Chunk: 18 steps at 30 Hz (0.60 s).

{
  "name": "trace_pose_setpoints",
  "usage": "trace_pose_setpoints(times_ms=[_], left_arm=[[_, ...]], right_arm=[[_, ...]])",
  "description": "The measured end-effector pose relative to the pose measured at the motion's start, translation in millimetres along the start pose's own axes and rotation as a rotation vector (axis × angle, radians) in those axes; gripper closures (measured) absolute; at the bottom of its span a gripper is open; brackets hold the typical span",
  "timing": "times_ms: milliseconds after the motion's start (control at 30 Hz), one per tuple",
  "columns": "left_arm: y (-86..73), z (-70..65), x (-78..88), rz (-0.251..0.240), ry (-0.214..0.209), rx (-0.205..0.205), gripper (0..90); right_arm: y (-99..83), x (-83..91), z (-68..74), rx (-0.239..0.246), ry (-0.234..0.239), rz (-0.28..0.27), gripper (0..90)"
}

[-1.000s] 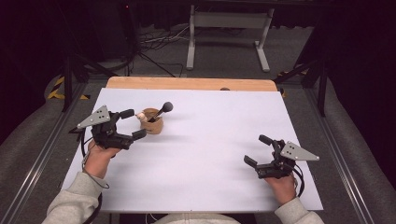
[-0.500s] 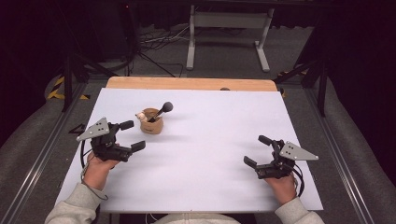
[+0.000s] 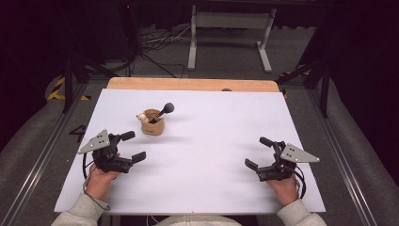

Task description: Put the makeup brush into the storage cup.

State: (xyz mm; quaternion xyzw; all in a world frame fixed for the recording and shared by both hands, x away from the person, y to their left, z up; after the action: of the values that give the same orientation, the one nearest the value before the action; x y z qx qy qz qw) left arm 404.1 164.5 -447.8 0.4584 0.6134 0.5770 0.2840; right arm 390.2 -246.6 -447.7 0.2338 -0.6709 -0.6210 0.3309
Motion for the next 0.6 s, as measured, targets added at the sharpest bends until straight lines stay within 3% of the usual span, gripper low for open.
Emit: trace_pose_setpoints(times_ms=[267, 600], left_arm=[[-12.7, -3.3, 1.4, -0.022, 0.016, -0.017, 2.8], [-21.0, -3.1, -1.4, 0.010, 0.028, -0.031, 2.8]], right_arm=[[-2.1, -0.7, 1.3, 0.003, 0.007, 0.006, 0.0], [-5.7, -2.7, 2.2, 0.003, 0.013, 0.018, 0.0]])
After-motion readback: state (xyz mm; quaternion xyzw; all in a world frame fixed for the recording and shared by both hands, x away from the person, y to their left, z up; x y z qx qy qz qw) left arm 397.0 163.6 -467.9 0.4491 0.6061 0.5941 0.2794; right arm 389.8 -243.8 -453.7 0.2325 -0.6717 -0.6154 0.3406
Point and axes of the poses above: each handheld gripper's, and its own axes: x roughly backward along the jaws, y roughly out of its top, z roughly to its left, the point moved 8 cm from there along -x, roughly forward along the jaws, and after that the axes turned 3 degrees about -y, right-handed, at the moved point
